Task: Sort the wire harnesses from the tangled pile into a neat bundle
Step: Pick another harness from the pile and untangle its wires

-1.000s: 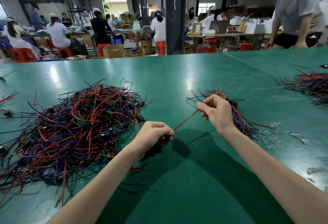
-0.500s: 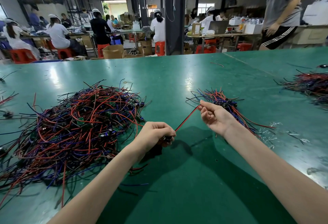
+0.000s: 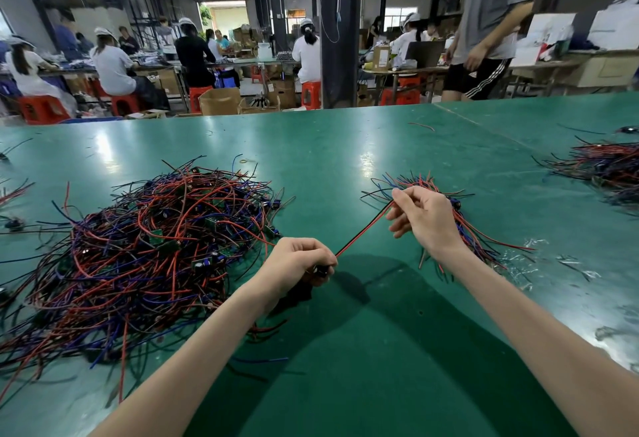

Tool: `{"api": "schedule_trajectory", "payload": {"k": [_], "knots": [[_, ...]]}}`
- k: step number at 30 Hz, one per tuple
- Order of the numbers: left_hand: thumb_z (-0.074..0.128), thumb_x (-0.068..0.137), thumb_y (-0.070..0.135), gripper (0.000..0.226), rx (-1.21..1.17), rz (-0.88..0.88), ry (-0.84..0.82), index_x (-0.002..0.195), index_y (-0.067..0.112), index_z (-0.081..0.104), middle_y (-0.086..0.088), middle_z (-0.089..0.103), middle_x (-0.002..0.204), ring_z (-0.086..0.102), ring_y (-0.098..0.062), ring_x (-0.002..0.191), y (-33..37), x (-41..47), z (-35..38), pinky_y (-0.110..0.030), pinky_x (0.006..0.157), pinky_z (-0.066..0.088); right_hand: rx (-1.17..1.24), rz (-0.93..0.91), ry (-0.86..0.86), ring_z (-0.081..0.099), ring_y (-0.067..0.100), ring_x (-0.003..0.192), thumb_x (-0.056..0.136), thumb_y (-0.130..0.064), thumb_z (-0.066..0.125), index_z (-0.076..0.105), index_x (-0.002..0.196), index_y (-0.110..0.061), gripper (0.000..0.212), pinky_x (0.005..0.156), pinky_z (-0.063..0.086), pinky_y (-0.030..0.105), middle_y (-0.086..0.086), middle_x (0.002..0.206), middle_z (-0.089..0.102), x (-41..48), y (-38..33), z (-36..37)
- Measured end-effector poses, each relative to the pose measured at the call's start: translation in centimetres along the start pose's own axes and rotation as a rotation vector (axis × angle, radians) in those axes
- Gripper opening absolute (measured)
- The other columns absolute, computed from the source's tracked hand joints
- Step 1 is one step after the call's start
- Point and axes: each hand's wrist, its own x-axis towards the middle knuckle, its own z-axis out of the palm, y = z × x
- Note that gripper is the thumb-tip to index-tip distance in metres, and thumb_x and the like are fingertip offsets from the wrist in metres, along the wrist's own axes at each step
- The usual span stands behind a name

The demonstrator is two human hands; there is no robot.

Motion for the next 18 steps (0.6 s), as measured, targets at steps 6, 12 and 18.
{"api": "schedule_trajectory", "payload": {"k": [6, 12, 18], "knots": [[0.061, 0.083, -0.001, 0.022, 0.014, 0.001, 0.013, 0.064, 0.007, 0.067, -0.006, 0.063, 0.058, 0.055, -0.013, 0.049, 0.1, 0.27, -0.59, -0.018, 0.05, 0.046, 0.045, 0.071, -0.013, 0.05, 0.011, 0.037, 0.097, -0.012, 0.049, 0.054, 0.067, -0.006, 0.031, 0.034, 0.037, 0.02, 0.01, 0.058, 0.059, 0.2, 0.05, -0.02], [0.061, 0.084, -0.001, 0.026, 0.03, 0.038, -0.004, 0.062, 0.011, 0.068, -0.005, 0.064, 0.059, 0.057, -0.011, 0.05, 0.43, 0.34, -0.85, -0.019, 0.052, 0.05, 0.575, 0.482, -0.03, 0.035, 0.005, 0.031, 0.095, -0.006, 0.049, 0.047, 0.064, -0.005, 0.032, 0.028, 0.024, 0.016, 0.005, 0.05, 0.048, 0.73, -0.61, -0.07], [0.062, 0.084, 0.0, 0.03, 0.053, 0.05, -0.026, 0.059, 0.015, 0.07, -0.005, 0.065, 0.061, 0.058, -0.012, 0.052, 0.55, 0.25, -1.05, -0.02, 0.054, 0.051, 0.415, 0.382, -0.016, 0.035, 0.005, 0.031, 0.096, -0.007, 0.047, 0.047, 0.065, -0.005, 0.031, 0.029, 0.025, 0.016, 0.006, 0.053, 0.049, 0.63, -0.63, 0.18]]}}
